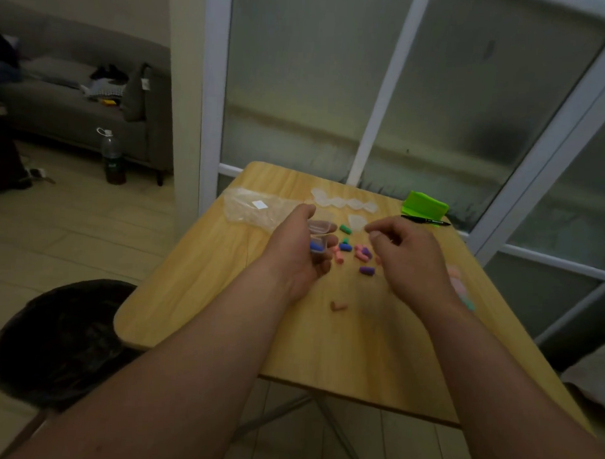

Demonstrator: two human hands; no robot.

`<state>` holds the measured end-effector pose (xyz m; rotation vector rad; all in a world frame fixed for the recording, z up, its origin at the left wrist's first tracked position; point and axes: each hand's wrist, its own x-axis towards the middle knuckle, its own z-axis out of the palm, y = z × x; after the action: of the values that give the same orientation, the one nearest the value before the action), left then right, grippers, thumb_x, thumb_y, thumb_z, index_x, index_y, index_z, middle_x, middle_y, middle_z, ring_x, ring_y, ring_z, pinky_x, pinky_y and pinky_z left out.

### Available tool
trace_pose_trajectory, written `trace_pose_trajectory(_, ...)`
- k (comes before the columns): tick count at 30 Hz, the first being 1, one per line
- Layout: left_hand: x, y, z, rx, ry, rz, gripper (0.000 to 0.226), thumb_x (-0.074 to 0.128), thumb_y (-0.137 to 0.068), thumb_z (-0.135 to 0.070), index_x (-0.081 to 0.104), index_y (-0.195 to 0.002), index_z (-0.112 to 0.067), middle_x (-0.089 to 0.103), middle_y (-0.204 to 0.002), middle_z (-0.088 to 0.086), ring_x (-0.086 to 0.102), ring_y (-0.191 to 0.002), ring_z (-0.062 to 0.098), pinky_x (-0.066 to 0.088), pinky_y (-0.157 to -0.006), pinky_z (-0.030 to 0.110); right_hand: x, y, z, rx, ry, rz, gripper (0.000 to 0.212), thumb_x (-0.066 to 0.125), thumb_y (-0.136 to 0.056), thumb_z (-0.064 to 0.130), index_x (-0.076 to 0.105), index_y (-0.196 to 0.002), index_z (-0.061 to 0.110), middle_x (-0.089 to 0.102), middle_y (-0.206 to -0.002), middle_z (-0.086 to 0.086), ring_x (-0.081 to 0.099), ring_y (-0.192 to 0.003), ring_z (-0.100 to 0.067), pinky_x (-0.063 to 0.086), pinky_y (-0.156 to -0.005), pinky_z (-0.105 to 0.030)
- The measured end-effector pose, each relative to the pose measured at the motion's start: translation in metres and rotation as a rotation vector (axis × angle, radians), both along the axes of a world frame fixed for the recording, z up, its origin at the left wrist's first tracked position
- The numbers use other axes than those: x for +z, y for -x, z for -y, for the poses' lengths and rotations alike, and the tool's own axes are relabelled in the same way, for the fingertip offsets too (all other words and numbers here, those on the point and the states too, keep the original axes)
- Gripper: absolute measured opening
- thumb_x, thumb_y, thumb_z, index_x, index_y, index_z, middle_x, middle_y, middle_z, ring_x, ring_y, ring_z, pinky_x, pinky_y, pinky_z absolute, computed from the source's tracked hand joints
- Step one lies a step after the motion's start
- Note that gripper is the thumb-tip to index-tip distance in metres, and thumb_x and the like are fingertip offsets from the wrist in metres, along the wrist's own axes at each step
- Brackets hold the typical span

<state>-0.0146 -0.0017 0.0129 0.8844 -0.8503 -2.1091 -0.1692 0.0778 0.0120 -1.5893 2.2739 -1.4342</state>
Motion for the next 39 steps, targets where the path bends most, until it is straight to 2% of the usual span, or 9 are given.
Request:
trace_pose_trajectory(5, 0.001, -0.012, 0.016, 0.111, -0.024, -0.024, 0.044, 0.047, -0.102, -0.047, 0.07, -0.102, -0.009, 0.058, -0.064, -0.001, 0.041, -0.053, 0.011, 0.034, -0.053, 0.025, -0.009, 0.029, 0.025, -0.145, -0.19, -0.111, 0.016, 0.065, -0.099, 0.016, 0.075, -0.105, 0.026, 0.074, -0.105, 0.004, 0.067, -0.089, -0.013, 0.047, -0.073, -0.028)
trace_pose_trajectory(9, 0.003, -0.017, 0.018, 0.13, -0.034, -0.039, 0.045, 0.047, -0.102, -0.048, 0.07, -0.102, -0.009, 0.058, -0.066, -0.001, 0.04, -0.053, 0.01, 0.033, -0.052, 0.024, -0.012, 0.024, 0.045, -0.107, -0.369, -0.304, 0.024, 0.071, -0.096, 0.022, 0.072, -0.117, 0.032, 0.064, -0.115, 0.004, 0.064, -0.094, -0.014, 0.055, -0.078, -0.034)
trace_pose_trajectory(13, 0.005, -0.019, 0.016, 0.129, -0.043, -0.046, 0.045, 0.047, -0.102, -0.048, 0.071, -0.101, -0.01, 0.061, -0.067, -0.001, 0.043, -0.052, 0.01, 0.035, -0.05, 0.024, -0.008, 0.015, 0.06, -0.015, -0.497, -0.487, 0.035, 0.077, -0.091, 0.027, 0.07, -0.124, 0.037, 0.056, -0.119, 0.002, 0.057, -0.108, -0.019, 0.049, -0.082, -0.037)
trace_pose_trajectory(16, 0.005, -0.02, 0.015, 0.125, -0.048, -0.053, 0.045, 0.048, -0.102, -0.048, 0.072, -0.1, -0.01, 0.062, -0.068, 0.0, 0.044, -0.051, 0.01, 0.037, -0.047, 0.023, -0.007, 0.012, 0.066, -0.009, -0.566, -0.598, 0.031, 0.078, -0.09, 0.035, 0.072, -0.121, 0.04, 0.055, -0.115, 0.001, 0.056, -0.111, -0.023, 0.053, -0.091, -0.044)
trace_pose_trajectory(22, 0.007, -0.023, 0.016, 0.128, -0.049, -0.054, 0.045, 0.048, -0.102, -0.047, 0.072, -0.099, -0.009, 0.062, -0.066, -0.001, 0.044, -0.05, 0.011, 0.036, -0.047, 0.022, -0.012, 0.014, 0.068, -0.023, -0.547, -0.616, 0.015, 0.077, -0.091, 0.035, 0.074, -0.105, 0.036, 0.056, -0.106, 0.003, 0.056, -0.107, -0.023, 0.049, -0.08, -0.04)
trace_pose_trajectory(28, 0.005, -0.02, 0.014, 0.106, -0.053, -0.007, 0.047, 0.049, -0.102, -0.047, 0.073, -0.101, -0.007, 0.065, -0.076, 0.004, 0.049, -0.051, 0.011, 0.04, -0.046, 0.023, -0.003, 0.014, 0.056, -0.038, -0.353, -0.372, 0.013, 0.066, -0.1, 0.021, 0.067, -0.111, 0.028, 0.067, -0.108, 0.006, 0.066, -0.08, -0.012, 0.057, -0.072, -0.038)
trace_pose_trajectory(31, 0.005, -0.016, 0.009, 0.073, -0.04, 0.027, 0.048, 0.048, -0.103, -0.048, 0.073, -0.105, -0.007, 0.066, -0.082, 0.005, 0.05, -0.055, 0.012, 0.042, -0.048, 0.023, 0.004, 0.012, 0.037, -0.05, -0.201, -0.226, 0.028, 0.062, -0.102, 0.016, 0.068, -0.126, 0.029, 0.07, -0.104, 0.005, 0.064, -0.079, -0.004, 0.049, -0.065, -0.026)
trace_pose_trajectory(34, 0.006, -0.009, 0.001, 0.027, -0.015, 0.033, 0.049, 0.046, -0.105, -0.05, 0.071, -0.109, -0.007, 0.067, -0.085, 0.008, 0.051, -0.056, 0.013, 0.043, -0.049, 0.023, 0.012, 0.0, 0.009, -0.034, -0.06, -0.024, 0.021, 0.064, -0.103, 0.016, 0.075, -0.119, 0.026, 0.073, -0.106, 0.006, 0.066, -0.091, -0.004, 0.047, -0.069, -0.02)
trace_pose_trajectory(39, 0.006, 0.0, -0.013, -0.058, 0.033, 0.041, 0.047, 0.045, -0.106, -0.05, 0.067, -0.114, -0.01, 0.068, -0.094, 0.013, 0.052, -0.061, 0.016, 0.044, -0.055, 0.027, 0.018, -0.028, -0.018, 0.088, 0.056, 0.094, 0.006, 0.073, -0.099, 0.016, 0.07, -0.104, 0.019, 0.066, -0.081, -0.004, 0.057, -0.063, 0.001, 0.045, -0.05, -0.01)
